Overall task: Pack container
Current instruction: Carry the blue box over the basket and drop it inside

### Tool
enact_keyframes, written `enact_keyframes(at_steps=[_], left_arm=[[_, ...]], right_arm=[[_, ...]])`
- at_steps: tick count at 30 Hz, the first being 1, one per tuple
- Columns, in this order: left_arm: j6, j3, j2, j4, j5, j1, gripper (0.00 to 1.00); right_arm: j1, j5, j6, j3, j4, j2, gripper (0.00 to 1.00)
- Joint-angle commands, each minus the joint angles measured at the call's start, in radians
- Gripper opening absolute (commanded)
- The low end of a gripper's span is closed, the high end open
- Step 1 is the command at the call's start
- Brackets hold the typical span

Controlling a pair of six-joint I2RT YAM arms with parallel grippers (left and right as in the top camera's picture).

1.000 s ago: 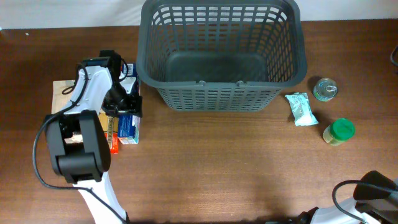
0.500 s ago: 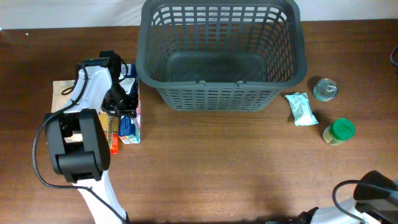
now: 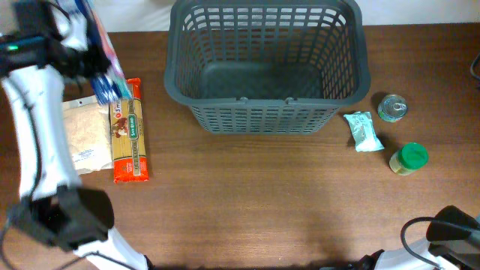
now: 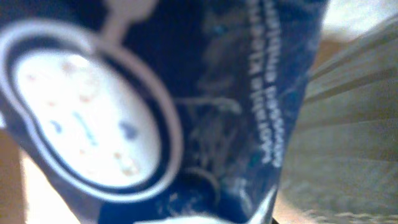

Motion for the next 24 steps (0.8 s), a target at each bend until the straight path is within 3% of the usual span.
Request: enact_keyframes(at_steps=[1,6,13,17,24], left_arm=[[0.116,0.118,-0.128,-0.003,0.074,-0.035,0.02],[0.354,0.189,-0.246,0.007,0.108,-0.161,0.02],[0.827,0.185,-0.291,-0.025,0.074,-0.477,0.02],[0.936,0.181,-0.233,-0.018,-0.040,-0.620,0.02],[0.977,0.181,-0.033,0.067,-0.295,-0.744,0.02]], right_arm=[[-0.003,-0.009,0.008,0.003,0.000,0.003,0.99],[-0.003,-0.009,0.008,0.003,0.000,0.003,0.99],[-0.003,-0.008,0.008,0.003,0.000,0.003,0.99],[-0.003,-0.009,0.008,0.003,0.000,0.003,0.99],[-0.003,-0.009,0.008,0.003,0.000,0.003,0.99]])
